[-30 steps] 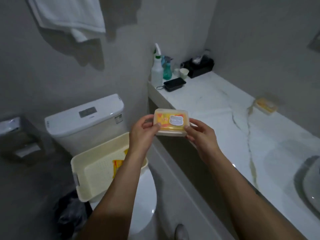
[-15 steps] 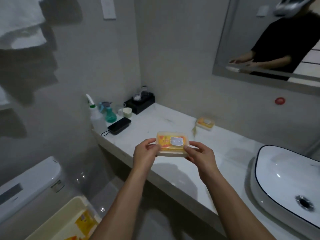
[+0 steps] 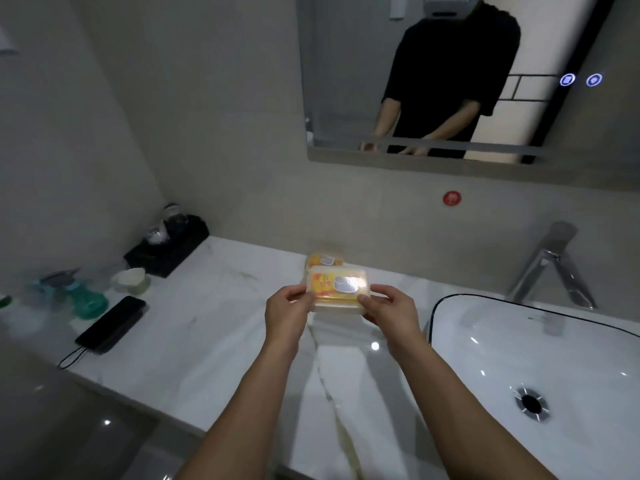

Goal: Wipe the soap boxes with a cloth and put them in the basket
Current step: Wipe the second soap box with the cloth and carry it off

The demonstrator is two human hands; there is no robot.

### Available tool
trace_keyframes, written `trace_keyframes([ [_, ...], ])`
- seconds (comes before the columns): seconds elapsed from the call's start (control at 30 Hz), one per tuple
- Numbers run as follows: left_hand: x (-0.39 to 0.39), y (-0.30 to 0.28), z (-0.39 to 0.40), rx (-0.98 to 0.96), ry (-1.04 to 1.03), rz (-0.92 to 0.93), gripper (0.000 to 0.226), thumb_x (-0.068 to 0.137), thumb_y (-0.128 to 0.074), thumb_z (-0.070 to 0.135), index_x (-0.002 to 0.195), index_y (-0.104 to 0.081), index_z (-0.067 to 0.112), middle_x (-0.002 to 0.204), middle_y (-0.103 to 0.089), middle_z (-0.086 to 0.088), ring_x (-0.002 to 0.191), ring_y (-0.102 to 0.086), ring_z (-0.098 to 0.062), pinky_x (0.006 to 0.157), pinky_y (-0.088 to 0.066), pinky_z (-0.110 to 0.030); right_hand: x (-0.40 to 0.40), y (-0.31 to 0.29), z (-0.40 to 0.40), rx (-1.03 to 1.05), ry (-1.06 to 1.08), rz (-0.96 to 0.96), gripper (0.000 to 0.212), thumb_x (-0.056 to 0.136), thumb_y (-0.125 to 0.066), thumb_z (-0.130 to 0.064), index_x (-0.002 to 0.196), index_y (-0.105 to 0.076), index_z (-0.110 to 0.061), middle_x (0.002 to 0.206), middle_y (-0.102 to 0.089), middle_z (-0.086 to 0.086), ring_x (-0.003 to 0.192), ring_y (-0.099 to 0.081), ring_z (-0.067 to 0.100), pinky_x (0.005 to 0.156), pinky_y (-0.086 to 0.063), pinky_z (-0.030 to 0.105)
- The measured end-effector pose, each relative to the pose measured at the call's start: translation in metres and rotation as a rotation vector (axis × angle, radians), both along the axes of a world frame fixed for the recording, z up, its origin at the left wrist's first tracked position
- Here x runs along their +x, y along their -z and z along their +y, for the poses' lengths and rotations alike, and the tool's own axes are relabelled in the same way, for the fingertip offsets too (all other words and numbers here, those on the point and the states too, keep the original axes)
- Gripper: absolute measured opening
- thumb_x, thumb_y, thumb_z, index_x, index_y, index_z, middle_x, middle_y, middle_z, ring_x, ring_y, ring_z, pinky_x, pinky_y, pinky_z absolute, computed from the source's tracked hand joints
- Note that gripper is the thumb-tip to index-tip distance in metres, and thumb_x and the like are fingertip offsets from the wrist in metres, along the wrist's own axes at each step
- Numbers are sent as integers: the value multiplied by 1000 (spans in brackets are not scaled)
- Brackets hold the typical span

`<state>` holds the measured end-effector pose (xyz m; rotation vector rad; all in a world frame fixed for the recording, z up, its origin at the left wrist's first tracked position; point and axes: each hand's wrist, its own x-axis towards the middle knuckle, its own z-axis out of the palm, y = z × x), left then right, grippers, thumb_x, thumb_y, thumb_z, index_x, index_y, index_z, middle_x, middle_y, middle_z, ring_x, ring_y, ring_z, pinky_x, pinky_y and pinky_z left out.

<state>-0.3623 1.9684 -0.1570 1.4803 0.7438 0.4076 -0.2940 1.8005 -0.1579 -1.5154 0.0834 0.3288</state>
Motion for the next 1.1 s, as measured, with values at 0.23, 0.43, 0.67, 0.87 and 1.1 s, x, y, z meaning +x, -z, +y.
trace_keyframes([
  [0.23, 70, 35, -10, 43, 129, 64, 21, 83, -74, 19, 103, -75, 11, 97, -74, -2, 93, -70, -21, 93, -56, -45, 50, 29, -12, -49, 152, 66, 38, 82, -80, -10, 118, -66, -7, 96, -70, 5, 81, -67, 18, 82, -59, 39],
  [0.43, 122, 56, 1, 254, 318, 114, 27, 89, -70, 24, 112, -73, 10, 105, -73, -1, 100, -67, -21, 96, -53, -41, 87, 51, -7, -141, 231, 101, 36, 83, -78, -13, 118, -70, -10, 104, -74, 8, 86, -68, 20, 82, -57, 41],
  [0.67, 169, 97, 26, 456, 544, 145, 33, 84, -77, 33, 109, -71, 12, 100, -71, -3, 86, -66, -17, 76, -51, -28, 127, 95, 12, -298, 287, 152, 44, 82, -80, -15, 124, -69, -11, 107, -74, 12, 98, -69, 26, 99, -52, 46],
  [0.87, 209, 138, 42, 557, 559, 217, 20, 83, -76, 25, 99, -75, 12, 92, -75, -6, 84, -69, -22, 78, -55, -34, 164, 132, 30, -419, 247, 167, 43, 81, -80, -22, 122, -70, -15, 99, -75, 9, 84, -66, 21, 90, -54, 35],
  [1.1, 233, 178, 47, 646, 563, 339, 17, 85, -72, 28, 99, -72, 18, 94, -74, -3, 87, -69, -23, 77, -55, -35, 189, 174, 38, -485, 213, 197, 38, 82, -81, -25, 118, -72, -19, 86, -72, 2, 84, -66, 18, 90, -52, 30],
])
